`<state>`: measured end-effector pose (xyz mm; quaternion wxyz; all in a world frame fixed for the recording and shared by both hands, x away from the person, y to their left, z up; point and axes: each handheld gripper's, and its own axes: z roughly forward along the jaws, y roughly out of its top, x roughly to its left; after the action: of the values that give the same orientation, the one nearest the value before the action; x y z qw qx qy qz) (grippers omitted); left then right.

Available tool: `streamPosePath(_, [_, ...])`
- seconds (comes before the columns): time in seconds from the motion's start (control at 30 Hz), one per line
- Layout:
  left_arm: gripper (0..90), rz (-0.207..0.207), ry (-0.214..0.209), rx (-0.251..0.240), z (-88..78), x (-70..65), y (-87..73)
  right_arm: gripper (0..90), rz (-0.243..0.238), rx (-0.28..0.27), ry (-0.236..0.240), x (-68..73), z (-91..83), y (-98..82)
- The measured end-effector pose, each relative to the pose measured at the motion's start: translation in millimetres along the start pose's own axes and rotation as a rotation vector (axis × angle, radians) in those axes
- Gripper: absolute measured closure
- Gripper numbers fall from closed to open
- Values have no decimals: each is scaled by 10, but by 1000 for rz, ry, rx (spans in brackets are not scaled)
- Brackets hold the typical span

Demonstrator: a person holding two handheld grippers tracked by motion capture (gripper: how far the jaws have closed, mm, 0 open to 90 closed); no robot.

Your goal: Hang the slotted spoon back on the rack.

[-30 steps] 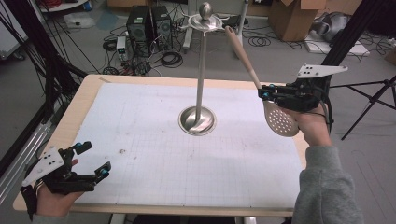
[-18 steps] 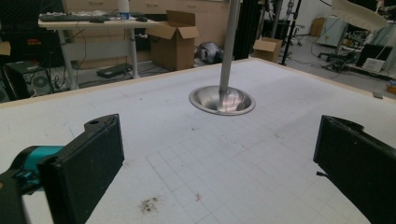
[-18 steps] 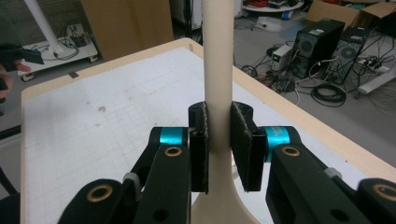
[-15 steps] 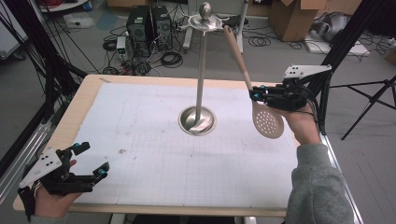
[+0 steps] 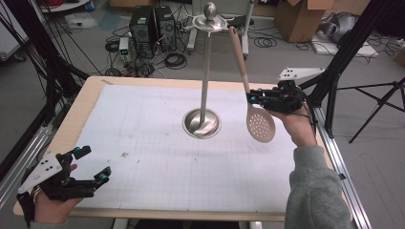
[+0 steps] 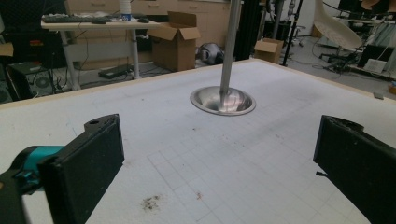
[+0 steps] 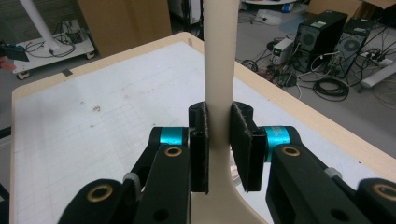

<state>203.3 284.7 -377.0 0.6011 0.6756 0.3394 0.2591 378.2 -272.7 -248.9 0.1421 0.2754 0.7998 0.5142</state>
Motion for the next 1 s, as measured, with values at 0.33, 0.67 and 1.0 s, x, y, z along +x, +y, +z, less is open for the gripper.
streamPosePath(0.33, [22, 2, 4, -4, -34, 2, 7, 786, 4, 9, -1, 19, 154, 0])
streamPosePath(0.67, [21, -3, 15, -13, -90, 12, 7, 786, 8, 15, -4, 34, 297, 10])
streamPosePath(1.0, [21, -5, 13, -8, -77, 8, -2, 785, 12, 20, -9, 52, 456, 37])
